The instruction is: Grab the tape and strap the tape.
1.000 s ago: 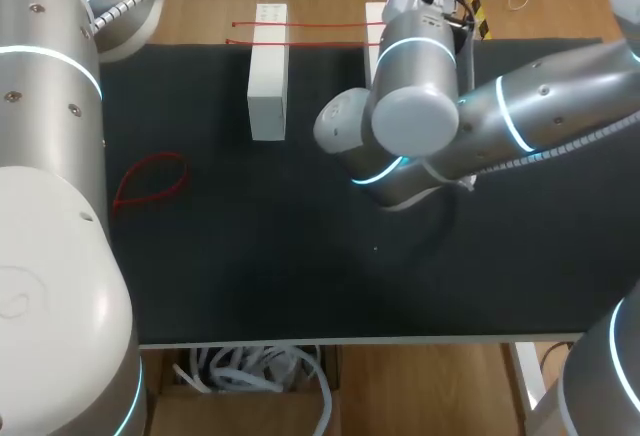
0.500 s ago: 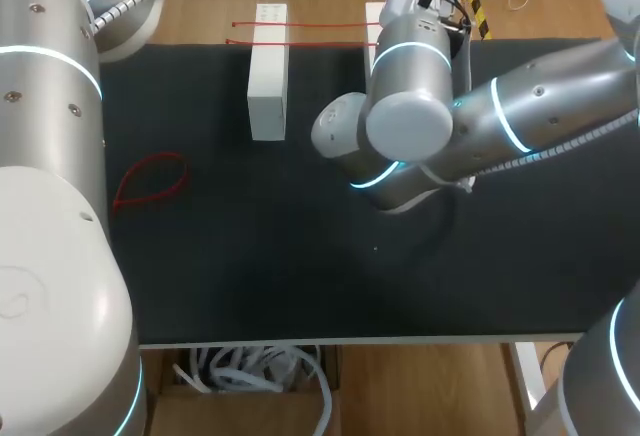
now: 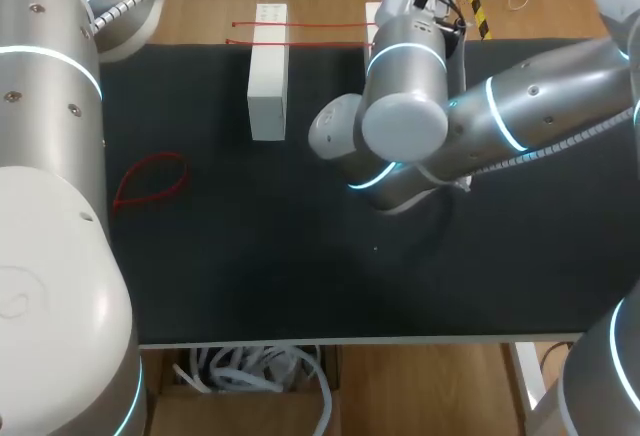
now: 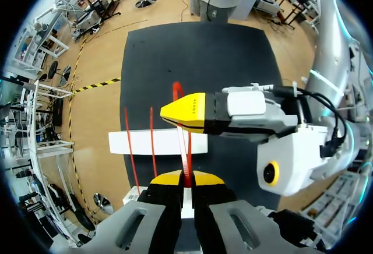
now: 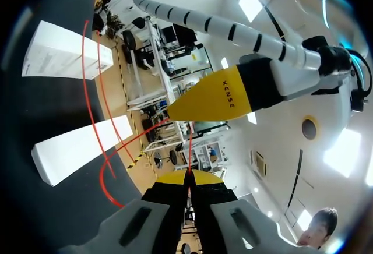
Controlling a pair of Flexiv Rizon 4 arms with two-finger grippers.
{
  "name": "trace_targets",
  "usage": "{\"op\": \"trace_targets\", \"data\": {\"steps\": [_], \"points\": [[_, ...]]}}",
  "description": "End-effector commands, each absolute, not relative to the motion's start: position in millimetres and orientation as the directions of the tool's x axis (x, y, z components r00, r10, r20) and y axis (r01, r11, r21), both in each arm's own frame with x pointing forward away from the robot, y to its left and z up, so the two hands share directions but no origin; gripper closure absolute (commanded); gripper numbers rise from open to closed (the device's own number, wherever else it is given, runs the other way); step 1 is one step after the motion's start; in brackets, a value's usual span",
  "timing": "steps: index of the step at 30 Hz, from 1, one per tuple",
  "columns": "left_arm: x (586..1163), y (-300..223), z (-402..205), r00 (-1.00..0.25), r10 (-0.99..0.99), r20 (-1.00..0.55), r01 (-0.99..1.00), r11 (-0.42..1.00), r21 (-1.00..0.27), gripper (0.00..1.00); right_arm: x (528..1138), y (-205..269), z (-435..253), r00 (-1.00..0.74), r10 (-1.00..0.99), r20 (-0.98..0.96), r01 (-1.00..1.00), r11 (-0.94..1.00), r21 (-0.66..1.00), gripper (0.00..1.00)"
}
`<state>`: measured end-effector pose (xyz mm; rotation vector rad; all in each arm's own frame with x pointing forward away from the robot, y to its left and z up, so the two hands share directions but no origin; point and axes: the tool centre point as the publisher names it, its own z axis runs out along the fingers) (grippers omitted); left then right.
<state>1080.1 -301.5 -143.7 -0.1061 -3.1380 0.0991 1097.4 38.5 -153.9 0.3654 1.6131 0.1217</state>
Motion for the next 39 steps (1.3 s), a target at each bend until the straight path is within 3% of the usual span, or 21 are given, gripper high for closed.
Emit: {"op": "trace_targets", "data": {"steps": [1,39], "points": [[1081,-301,-143,-0.998,0.068,0.0,0.068,0.996,-0.061,1.0,1096,40,-153,-0.041,0.305,-0.952,0.163,0.942,0.295,1.0],[1081,-301,-143,-0.998,0.068,0.0,0.068,0.996,-0.061,1.0,1093,60,-149,-0.041,0.37,-0.928,0.124,0.923,0.363,1.0]]}}
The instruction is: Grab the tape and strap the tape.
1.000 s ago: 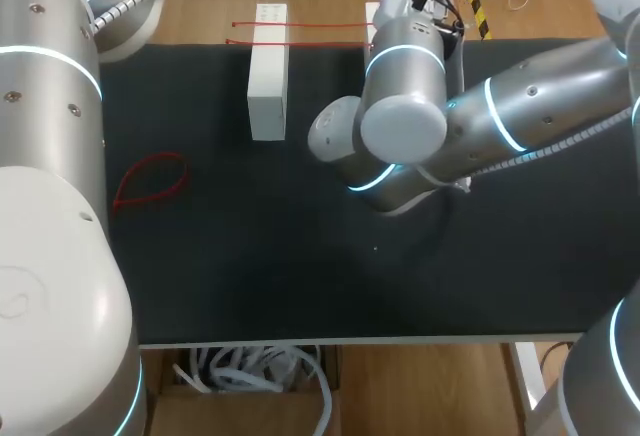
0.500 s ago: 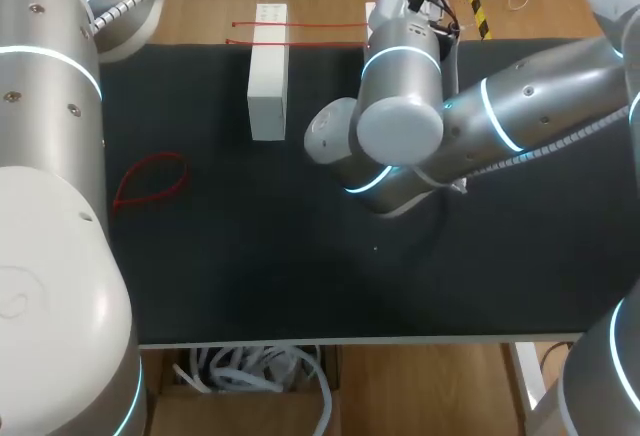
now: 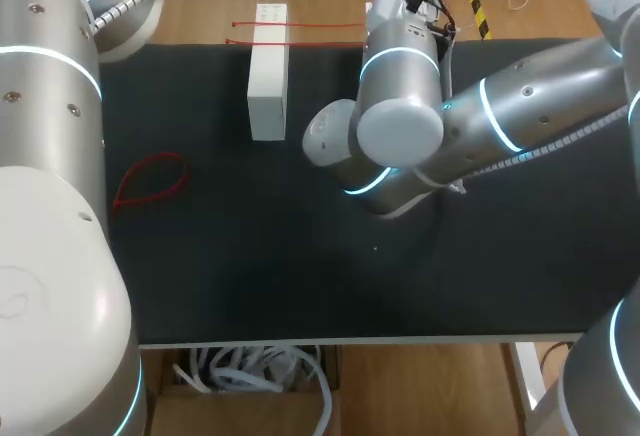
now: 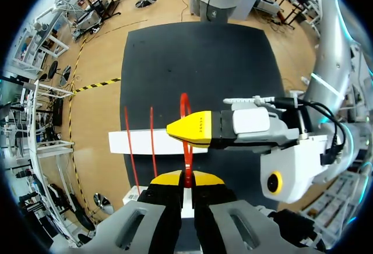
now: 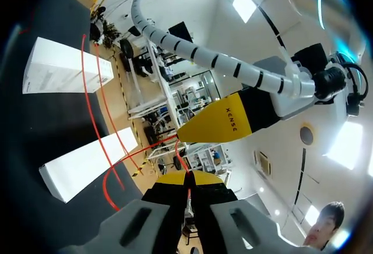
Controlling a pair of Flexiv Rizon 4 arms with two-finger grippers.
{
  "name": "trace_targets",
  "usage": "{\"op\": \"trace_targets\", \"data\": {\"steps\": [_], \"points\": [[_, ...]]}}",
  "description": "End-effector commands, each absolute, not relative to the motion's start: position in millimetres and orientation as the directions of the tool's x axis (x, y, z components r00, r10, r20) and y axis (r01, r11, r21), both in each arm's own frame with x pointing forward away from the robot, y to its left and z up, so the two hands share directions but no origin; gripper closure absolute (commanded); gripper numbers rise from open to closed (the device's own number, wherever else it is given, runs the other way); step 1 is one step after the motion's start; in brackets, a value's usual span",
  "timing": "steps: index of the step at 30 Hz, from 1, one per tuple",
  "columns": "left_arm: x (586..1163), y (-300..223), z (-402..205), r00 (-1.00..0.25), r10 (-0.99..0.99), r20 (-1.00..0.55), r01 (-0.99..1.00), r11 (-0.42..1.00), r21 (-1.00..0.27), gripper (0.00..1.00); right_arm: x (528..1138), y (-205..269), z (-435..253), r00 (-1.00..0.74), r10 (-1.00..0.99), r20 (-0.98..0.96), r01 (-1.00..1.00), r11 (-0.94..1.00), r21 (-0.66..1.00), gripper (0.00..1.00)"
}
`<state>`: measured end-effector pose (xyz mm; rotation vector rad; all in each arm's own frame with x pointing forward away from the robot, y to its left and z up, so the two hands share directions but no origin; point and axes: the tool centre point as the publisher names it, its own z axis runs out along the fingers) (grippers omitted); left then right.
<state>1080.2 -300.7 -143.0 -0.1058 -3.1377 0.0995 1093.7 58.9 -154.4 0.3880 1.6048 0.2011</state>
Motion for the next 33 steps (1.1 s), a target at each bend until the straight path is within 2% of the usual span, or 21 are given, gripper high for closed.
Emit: {"op": "trace_targets", "data": {"steps": [1,33], "points": [[1081,-301,-143,-0.998,0.068,0.0,0.068,0.996,-0.061,1.0,1093,61,-149,-0.04,0.372,-0.927,0.123,0.923,0.365,1.0],[1081,-301,-143,-0.998,0.068,0.0,0.068,0.996,-0.061,1.0,1088,50,-136,-0.021,0.416,-0.909,0.083,0.907,0.413,1.0]]}}
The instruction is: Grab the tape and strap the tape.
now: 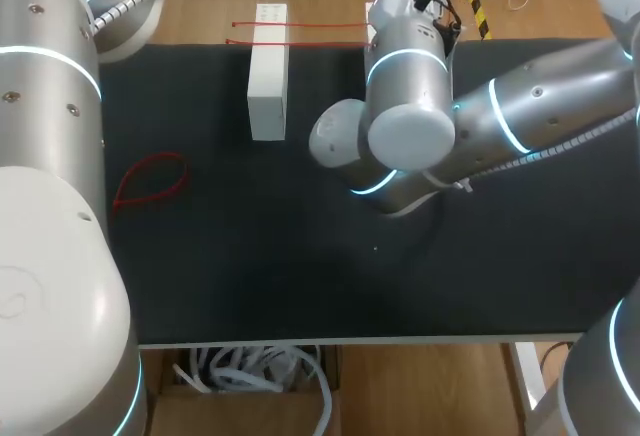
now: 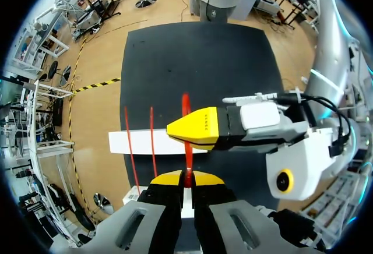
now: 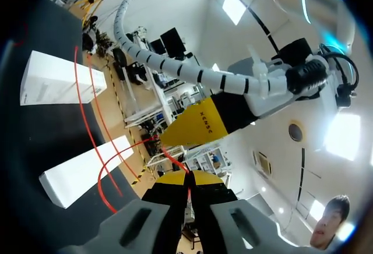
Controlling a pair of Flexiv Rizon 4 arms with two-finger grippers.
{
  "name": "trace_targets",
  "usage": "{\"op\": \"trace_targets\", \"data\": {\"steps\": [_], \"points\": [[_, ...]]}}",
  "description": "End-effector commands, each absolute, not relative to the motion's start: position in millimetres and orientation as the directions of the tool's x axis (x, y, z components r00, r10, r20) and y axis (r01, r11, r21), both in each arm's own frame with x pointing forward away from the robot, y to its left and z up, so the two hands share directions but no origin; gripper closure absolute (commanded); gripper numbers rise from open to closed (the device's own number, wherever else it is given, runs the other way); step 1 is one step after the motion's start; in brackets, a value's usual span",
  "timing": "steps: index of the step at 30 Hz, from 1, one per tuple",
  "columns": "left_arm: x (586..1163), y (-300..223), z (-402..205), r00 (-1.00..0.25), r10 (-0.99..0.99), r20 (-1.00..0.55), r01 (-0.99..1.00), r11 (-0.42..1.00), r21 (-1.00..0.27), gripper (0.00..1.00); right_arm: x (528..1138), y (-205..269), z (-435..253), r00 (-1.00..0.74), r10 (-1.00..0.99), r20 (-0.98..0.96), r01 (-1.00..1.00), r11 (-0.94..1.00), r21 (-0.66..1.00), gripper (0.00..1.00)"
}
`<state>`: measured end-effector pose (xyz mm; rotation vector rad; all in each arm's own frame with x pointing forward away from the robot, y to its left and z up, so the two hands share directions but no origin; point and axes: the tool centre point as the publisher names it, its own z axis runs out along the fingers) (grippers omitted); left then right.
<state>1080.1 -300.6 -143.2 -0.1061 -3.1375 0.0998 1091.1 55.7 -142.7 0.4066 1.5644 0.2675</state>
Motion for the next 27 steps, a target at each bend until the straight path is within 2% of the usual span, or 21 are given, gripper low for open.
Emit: {"op": "trace_targets", "data": {"steps": [1,27], "points": [[1080.5,-301.5,-143.3,-0.998,0.068,0.0,0.068,0.996,-0.061,1.0,1087.8,47.8,-136.3,-0.02,0.415,-0.909,0.083,0.907,0.413,1.0],[1080.5,-301.5,-143.3,-0.998,0.068,0.0,0.068,0.996,-0.061,1.0,1088.5,44.6,-130.9,-0.003,0.468,-0.883,0.062,0.882,0.467,1.0]]}}
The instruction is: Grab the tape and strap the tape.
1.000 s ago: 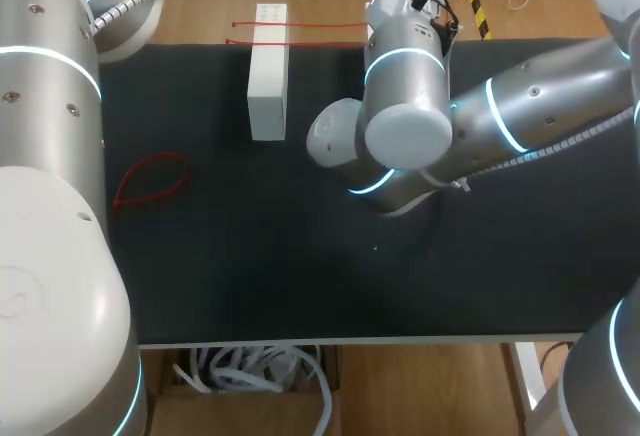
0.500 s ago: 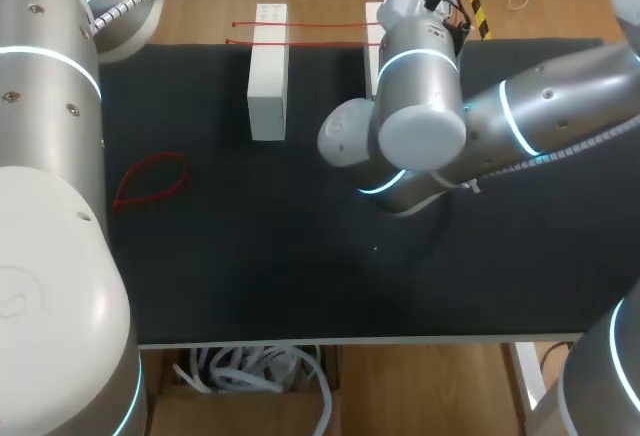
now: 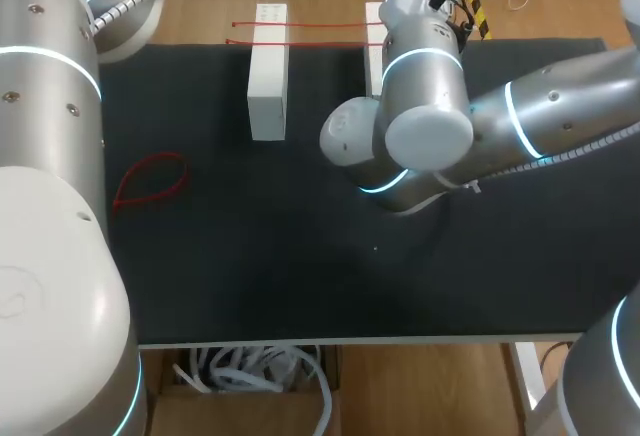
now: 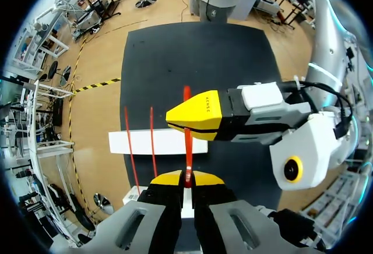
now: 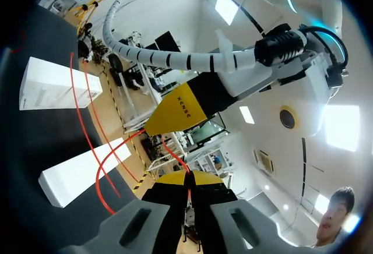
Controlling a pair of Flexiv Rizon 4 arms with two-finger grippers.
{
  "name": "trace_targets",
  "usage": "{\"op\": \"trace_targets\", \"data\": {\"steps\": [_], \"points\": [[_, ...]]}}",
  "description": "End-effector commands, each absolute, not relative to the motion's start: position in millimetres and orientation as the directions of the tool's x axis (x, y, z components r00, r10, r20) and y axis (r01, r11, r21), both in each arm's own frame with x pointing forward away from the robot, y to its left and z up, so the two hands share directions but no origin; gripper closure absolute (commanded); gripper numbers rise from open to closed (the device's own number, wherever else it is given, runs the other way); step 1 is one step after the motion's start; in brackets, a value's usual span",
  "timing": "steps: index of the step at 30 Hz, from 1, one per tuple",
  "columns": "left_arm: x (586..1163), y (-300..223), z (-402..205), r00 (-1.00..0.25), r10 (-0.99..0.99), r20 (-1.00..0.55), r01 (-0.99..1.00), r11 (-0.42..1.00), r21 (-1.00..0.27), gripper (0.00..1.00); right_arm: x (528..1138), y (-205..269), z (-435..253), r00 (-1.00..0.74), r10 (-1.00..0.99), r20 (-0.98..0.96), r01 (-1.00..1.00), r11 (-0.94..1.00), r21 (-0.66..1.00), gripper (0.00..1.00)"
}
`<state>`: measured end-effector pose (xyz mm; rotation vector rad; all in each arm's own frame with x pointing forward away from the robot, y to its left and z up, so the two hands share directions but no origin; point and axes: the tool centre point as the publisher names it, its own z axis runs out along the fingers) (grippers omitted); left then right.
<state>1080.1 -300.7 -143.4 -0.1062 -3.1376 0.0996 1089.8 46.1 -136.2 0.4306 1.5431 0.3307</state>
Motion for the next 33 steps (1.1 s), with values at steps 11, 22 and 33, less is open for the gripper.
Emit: {"op": "trace_targets", "data": {"steps": [11,22,33], "points": [[1081,-301,-143,-0.998,0.068,0.0,0.068,0.996,-0.061,1.0,1089,46,-123,0.024,0.516,-0.856,0.048,0.855,0.516,1.0],[1081,-301,-143,-0.998,0.068,0.0,0.068,0.996,-0.061,1.0,1085,47,-122,0.016,0.512,-0.859,0.053,0.857,0.512,1.0],[1081,-301,-143,-0.998,0.068,0.0,0.068,0.996,-0.061,1.0,1087,54,-121,0.024,0.526,-0.85,0.042,0.849,0.527,1.0]]}}
